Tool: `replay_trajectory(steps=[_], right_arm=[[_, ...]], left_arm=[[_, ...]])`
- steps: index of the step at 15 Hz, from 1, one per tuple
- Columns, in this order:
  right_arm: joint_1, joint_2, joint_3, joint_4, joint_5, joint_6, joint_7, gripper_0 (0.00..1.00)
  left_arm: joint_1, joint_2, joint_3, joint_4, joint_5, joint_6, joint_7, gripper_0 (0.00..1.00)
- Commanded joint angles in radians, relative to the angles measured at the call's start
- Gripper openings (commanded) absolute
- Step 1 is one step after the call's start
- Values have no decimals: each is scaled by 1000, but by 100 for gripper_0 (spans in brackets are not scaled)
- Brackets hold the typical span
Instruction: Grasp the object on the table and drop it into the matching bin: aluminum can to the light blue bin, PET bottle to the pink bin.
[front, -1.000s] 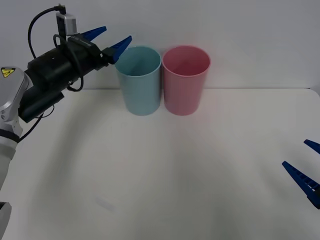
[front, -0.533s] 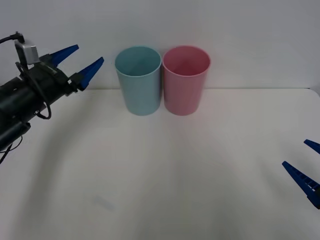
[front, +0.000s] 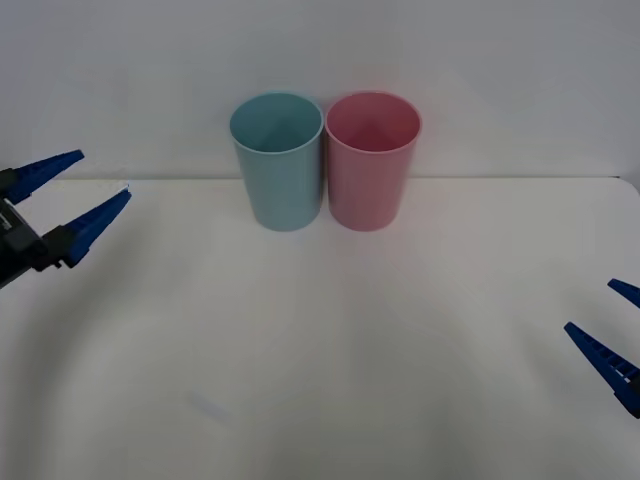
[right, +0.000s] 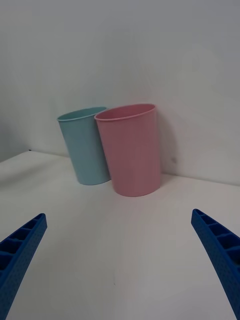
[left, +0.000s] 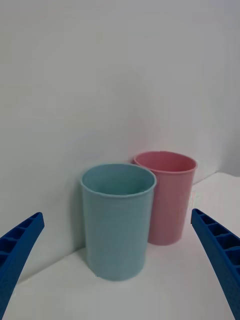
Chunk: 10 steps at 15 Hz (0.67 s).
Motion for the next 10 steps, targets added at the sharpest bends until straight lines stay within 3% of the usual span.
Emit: replay_trajectory(steps=[1,6,10], right_arm=[[0,0,0,0,0,0,0,100],[0,0,0,0,0,0,0,100],[0,0,0,0,0,0,0,100]], left_arm=[[69,9,92,0,0,-120,-22,100],[212,32,148,0,34,-208,-164,100],[299,34,217,0,41,-309,-192,100]])
